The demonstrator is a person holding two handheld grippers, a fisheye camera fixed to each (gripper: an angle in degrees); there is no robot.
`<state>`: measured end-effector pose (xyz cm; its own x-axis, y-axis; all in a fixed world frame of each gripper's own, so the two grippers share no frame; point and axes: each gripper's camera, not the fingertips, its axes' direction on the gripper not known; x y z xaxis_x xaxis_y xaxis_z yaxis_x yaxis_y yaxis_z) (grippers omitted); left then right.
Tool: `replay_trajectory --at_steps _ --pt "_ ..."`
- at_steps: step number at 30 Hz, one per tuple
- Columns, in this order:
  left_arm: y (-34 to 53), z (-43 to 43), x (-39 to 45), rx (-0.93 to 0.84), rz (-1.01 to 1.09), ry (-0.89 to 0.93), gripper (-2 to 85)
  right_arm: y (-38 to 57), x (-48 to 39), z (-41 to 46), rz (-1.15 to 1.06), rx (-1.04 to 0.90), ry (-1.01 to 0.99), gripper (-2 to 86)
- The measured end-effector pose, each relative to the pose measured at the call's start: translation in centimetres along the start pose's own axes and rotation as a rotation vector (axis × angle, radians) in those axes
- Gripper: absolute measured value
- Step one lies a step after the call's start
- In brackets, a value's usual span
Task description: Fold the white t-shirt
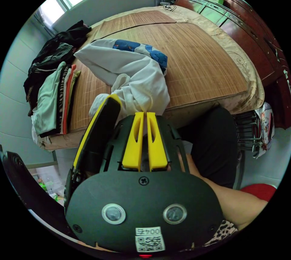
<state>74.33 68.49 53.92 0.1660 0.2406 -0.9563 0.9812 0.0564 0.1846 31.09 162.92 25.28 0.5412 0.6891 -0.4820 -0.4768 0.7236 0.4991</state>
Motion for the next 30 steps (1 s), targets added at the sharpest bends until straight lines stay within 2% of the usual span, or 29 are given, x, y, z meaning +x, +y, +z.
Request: replay_trajectory --at_steps 30 --pt "0.42 0.67 -0.96 -0.004 -0.016 0.012 1.1 0.15 -0.16 -0.53 -0.006 -0.003 0.019 2.8"
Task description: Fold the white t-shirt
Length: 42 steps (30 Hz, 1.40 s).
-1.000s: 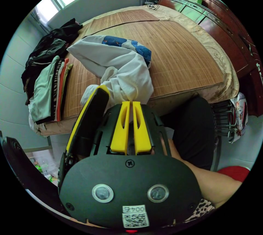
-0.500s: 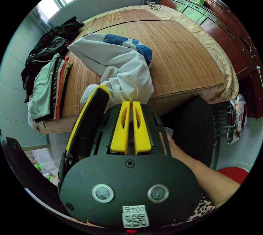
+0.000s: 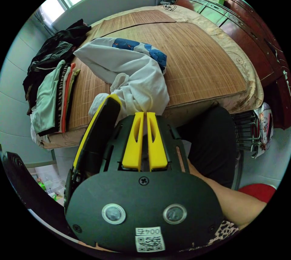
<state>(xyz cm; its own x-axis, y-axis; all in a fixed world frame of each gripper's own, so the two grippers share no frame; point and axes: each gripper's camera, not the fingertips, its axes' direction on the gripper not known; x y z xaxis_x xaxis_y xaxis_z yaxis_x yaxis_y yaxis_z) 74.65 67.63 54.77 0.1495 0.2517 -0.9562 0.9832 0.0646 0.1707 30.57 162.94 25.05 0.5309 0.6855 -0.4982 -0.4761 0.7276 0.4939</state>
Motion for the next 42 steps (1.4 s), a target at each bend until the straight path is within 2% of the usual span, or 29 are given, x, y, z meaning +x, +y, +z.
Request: replay_trajectory --at_steps 42 --pt "1.4 1.0 -0.9 -0.014 0.0 -0.012 1.2 -0.2 0.5 0.0 0.008 -0.021 -0.004 2.7"
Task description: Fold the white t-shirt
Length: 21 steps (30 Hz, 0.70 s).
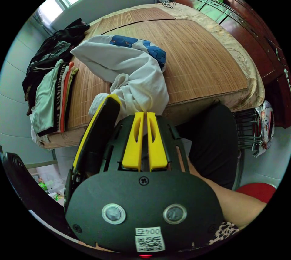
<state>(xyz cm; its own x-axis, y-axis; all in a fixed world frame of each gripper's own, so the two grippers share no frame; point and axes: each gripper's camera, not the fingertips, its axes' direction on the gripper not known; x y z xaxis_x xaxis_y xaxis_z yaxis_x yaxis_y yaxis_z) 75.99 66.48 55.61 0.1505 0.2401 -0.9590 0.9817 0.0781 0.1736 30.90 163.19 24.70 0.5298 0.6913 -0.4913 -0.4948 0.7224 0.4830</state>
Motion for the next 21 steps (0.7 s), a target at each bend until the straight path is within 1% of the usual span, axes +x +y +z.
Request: replay_trajectory --at_steps 21 --pt "0.32 0.03 -1.04 -0.004 -0.013 0.002 1.3 0.02 -0.31 -0.2 -0.006 -0.007 0.009 2.5"
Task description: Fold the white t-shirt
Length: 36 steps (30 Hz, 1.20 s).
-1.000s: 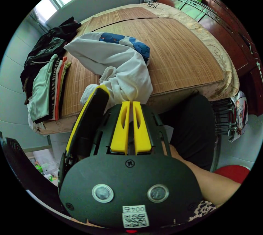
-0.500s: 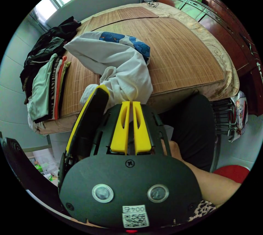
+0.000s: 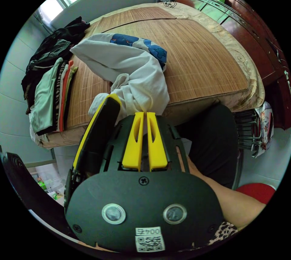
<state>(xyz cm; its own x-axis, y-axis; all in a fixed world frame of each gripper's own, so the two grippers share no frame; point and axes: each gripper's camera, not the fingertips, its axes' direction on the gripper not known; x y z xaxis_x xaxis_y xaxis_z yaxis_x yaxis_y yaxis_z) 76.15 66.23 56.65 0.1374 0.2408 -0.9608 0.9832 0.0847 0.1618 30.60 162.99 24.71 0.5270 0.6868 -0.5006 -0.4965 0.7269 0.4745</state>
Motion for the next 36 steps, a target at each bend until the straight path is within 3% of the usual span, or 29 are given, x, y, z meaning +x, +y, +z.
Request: replay_trajectory --at_steps 36 --pt "0.6 0.25 -0.87 -0.008 -0.008 -0.006 1.2 -0.01 -0.2 -0.16 -0.003 -0.016 0.003 2.7"
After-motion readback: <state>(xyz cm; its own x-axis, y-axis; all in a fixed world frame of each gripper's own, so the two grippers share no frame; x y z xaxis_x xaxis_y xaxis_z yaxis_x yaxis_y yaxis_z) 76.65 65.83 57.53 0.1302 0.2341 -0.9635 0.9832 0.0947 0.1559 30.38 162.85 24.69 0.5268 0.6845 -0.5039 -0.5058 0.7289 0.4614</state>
